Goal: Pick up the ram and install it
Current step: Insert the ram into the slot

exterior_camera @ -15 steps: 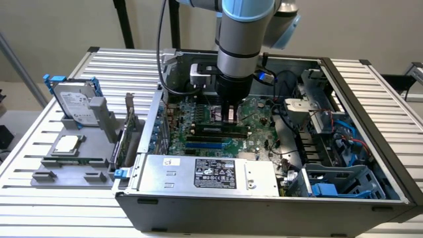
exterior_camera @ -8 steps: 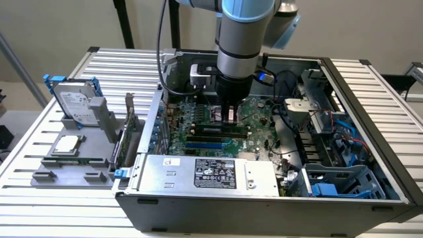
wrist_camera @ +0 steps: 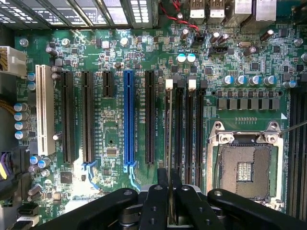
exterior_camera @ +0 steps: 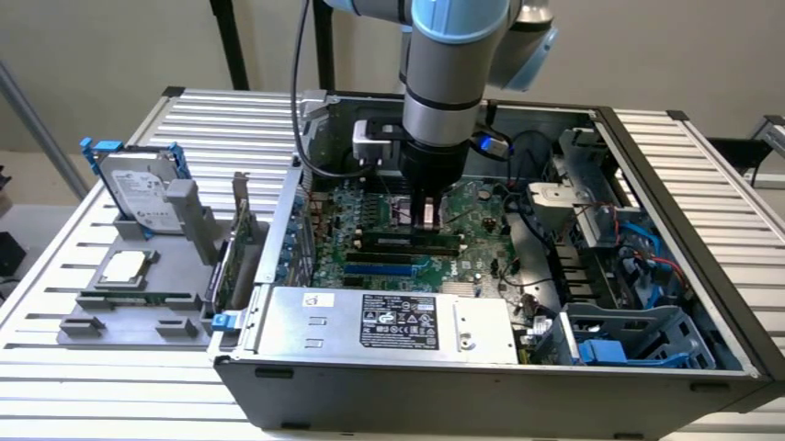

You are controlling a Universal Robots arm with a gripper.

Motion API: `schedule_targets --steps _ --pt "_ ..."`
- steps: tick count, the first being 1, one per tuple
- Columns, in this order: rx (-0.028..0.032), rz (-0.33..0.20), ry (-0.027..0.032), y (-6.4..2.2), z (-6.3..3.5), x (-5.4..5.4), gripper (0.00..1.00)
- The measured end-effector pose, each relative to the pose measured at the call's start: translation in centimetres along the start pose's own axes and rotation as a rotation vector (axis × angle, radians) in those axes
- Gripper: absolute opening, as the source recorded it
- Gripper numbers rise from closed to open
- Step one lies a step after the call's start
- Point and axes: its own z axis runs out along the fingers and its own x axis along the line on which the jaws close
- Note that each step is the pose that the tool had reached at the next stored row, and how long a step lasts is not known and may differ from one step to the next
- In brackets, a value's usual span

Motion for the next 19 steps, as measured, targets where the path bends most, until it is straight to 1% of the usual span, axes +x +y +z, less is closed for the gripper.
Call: schedule_targets --steps 12,19 --pt "0.0001 -0.002 0.0000 0.11 0.05 -0.20 0.13" --pt "0.0004 -0.003 0.0002 0.11 0.31 -0.21 0.13"
